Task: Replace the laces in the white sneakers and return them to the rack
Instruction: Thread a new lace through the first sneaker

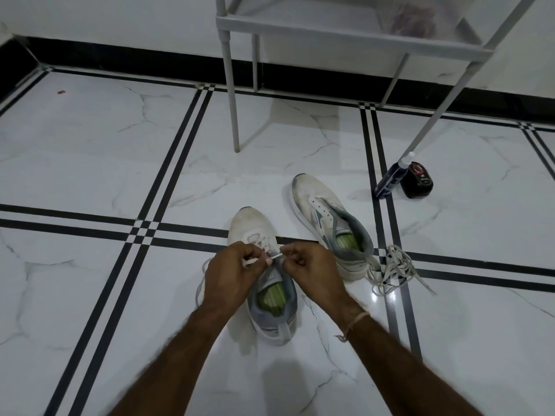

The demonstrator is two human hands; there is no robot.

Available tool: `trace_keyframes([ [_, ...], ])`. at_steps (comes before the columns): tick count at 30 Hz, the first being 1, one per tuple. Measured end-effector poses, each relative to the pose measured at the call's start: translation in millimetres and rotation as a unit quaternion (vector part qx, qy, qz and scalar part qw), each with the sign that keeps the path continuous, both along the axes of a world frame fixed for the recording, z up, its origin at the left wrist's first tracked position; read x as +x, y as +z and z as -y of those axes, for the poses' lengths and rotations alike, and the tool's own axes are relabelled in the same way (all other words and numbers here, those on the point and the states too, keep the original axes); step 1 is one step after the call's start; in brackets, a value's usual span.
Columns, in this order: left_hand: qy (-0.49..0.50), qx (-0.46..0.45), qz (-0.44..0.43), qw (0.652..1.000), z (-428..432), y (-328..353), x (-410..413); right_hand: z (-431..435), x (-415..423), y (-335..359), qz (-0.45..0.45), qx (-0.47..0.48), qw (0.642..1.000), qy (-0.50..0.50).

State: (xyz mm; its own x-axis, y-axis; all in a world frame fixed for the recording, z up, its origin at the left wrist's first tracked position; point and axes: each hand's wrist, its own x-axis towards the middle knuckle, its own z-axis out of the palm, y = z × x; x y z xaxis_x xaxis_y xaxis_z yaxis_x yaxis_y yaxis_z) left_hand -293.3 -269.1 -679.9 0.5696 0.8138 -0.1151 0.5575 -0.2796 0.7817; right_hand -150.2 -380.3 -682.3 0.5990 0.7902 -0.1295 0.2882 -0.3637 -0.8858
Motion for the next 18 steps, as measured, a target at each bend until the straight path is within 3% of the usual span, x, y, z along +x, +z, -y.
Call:
trace_keyframes([
  [12, 0.022, 0.015, -0.022, 0.999, 0.0, -8.0, -2.5, 4.2, -3.7, -9.5, -0.066, -0.002, 0.998, -0.017],
  [18, 0.02, 0.001, -0.022, 1.0, 6.5, -15.2, 1.6, 5.3, -4.2, -10.4, -0.058, 0.004, 0.998, -0.018],
])
